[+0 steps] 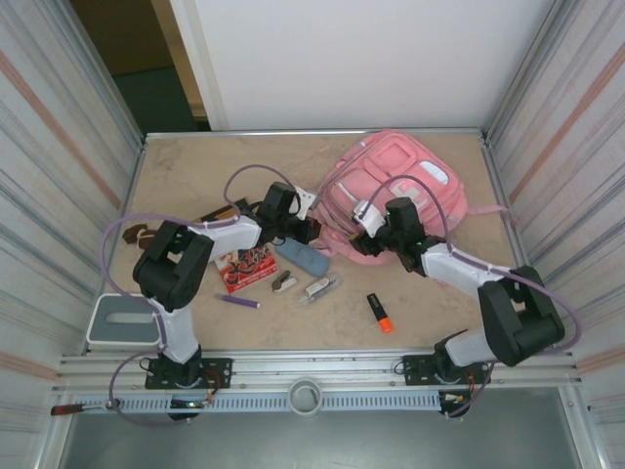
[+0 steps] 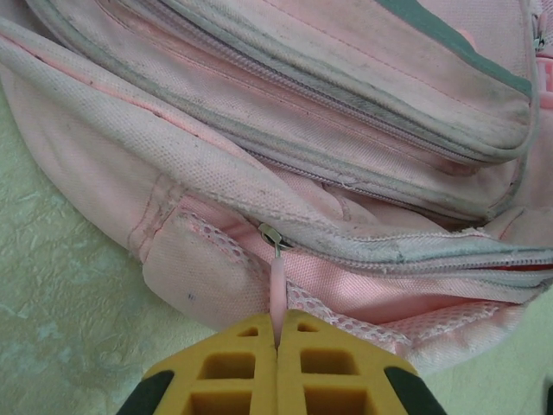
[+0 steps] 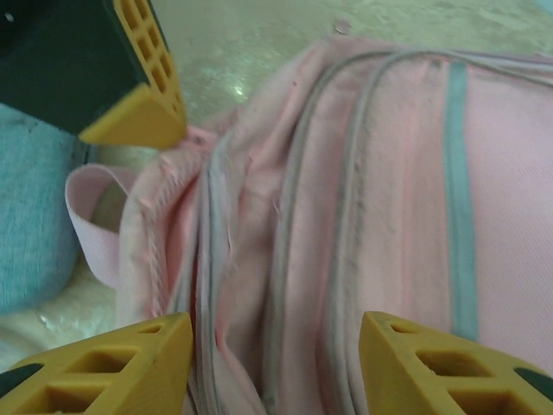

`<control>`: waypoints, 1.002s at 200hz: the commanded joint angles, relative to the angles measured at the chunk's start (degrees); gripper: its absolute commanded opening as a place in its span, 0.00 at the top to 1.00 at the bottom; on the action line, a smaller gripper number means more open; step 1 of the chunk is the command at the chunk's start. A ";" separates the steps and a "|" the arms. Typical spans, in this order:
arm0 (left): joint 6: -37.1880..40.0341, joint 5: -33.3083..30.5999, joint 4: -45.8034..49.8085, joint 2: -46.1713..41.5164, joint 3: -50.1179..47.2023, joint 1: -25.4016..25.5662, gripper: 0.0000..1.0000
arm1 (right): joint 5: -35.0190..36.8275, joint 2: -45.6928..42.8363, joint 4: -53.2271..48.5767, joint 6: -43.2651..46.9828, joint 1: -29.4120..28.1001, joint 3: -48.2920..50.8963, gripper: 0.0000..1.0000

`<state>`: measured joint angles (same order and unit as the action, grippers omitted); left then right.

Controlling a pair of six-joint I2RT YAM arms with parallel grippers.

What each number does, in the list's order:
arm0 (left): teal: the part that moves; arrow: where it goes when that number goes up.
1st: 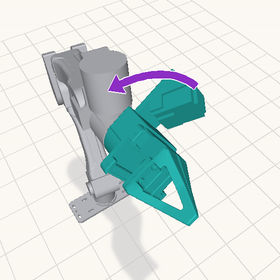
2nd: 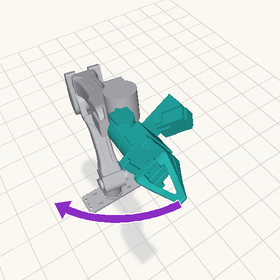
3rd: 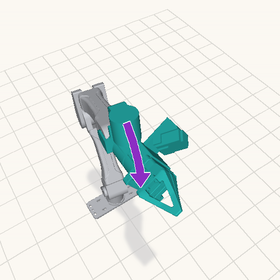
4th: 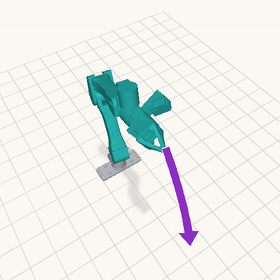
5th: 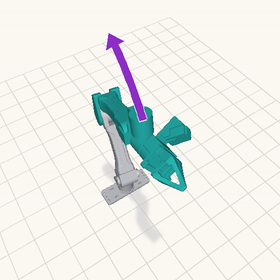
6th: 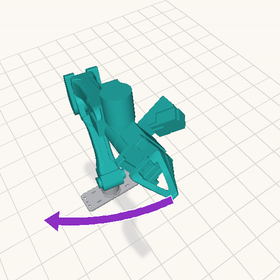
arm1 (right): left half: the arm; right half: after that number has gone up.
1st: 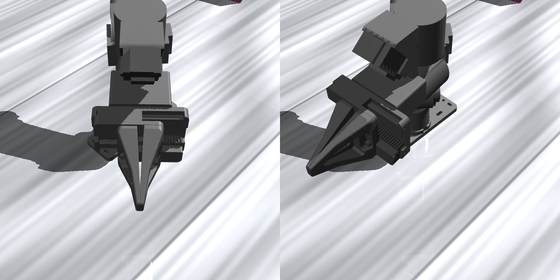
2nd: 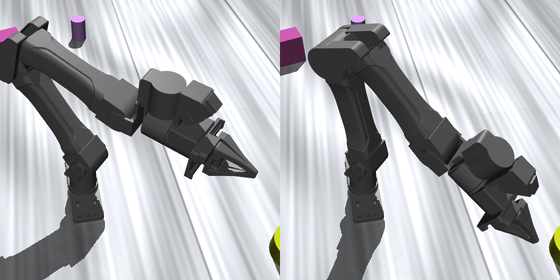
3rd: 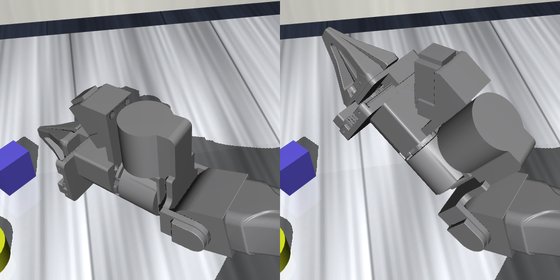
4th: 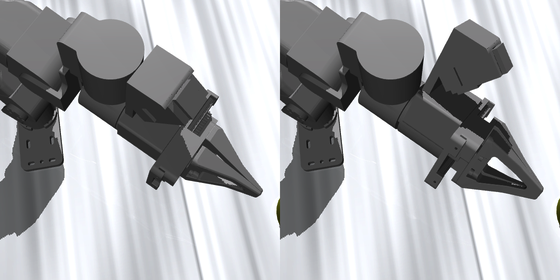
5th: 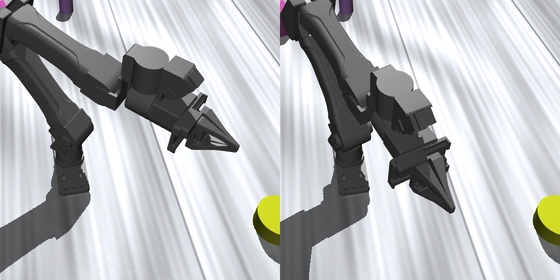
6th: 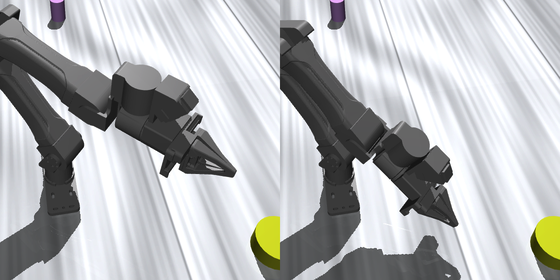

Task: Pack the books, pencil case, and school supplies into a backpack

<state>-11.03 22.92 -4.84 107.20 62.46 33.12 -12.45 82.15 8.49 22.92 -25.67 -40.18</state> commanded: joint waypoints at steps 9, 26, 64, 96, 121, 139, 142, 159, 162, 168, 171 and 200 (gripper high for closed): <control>1.95 0.09 1.04 1.95 1.25 0.89 1.00 | 0.74 5.56 -2.03 0.70 -1.83 -5.03 0.49; 2.21 0.03 1.59 2.71 1.70 0.87 1.00 | 1.36 7.47 -3.16 1.20 -2.27 -6.76 0.56; 2.89 0.02 3.25 4.28 3.12 1.14 1.00 | 1.81 8.30 -4.44 1.52 -2.63 -7.80 0.79; 3.08 0.17 3.96 5.19 3.92 1.28 1.00 | 1.68 8.38 -4.95 1.69 -2.72 -8.15 0.90; 3.16 0.11 4.64 5.96 4.55 1.33 0.97 | 1.81 8.25 -4.72 1.78 -2.72 -8.16 0.93; 3.09 0.10 4.97 6.50 5.08 1.39 0.96 | 1.81 7.95 -4.47 1.87 -2.85 -8.25 0.95; 3.15 0.09 4.96 6.53 5.11 1.41 0.96 | 1.74 7.94 -4.45 1.91 -2.89 -8.24 0.95; 3.06 0.11 5.10 6.90 5.56 1.41 0.94 | 1.50 7.78 -4.45 2.21 -2.98 -8.37 0.97; 3.10 0.15 5.14 6.99 5.57 1.42 0.94 | 1.49 7.78 -4.45 2.28 -2.98 -8.34 0.97; 3.16 0.12 5.21 7.13 5.70 1.47 0.94 | 1.53 7.78 -4.53 2.39 -2.97 -8.33 0.98; 3.20 0.14 5.19 7.13 5.82 1.46 0.93 | 1.55 7.75 -4.53 2.47 -2.94 -8.38 0.98; 3.43 0.38 5.71 7.66 6.30 1.68 0.90 | 1.98 7.61 -4.62 2.83 -2.98 -8.51 0.99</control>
<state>-8.91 23.20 -2.76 112.40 68.03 33.89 -11.40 89.89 4.54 24.51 -28.16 -46.46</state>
